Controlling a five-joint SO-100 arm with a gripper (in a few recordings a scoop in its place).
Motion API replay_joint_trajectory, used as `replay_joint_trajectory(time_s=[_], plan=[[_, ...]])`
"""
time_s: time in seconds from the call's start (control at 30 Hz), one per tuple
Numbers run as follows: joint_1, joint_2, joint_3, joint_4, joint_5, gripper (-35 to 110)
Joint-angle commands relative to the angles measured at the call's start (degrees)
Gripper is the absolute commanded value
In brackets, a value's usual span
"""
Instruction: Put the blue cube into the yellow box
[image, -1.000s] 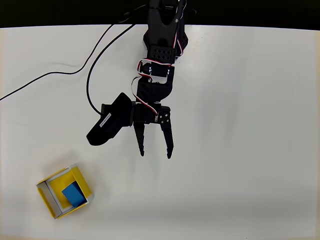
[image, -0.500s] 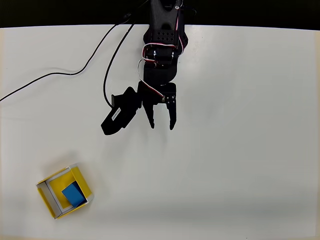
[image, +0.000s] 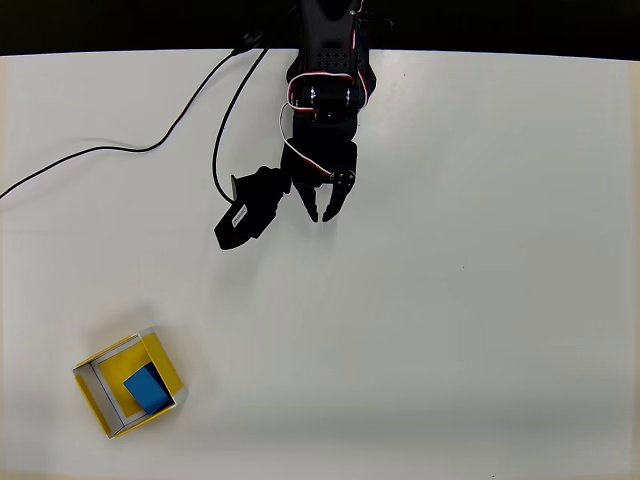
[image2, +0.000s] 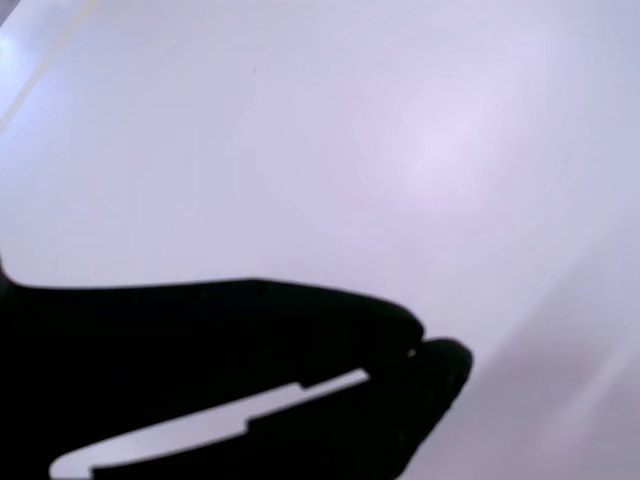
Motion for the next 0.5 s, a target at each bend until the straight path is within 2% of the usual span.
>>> replay_joint_trajectory(time_s=[0.0,0.2,0.37,0.47], plan=[[-0.6,1.8,0.8,3.4,-0.2,0],[0.8,1.8,7.7,6.0,-2.0,0],[0.5,1.8,7.8,12.7,-4.0,0],[0.5,1.8,7.9,12.7,-2.7,0]])
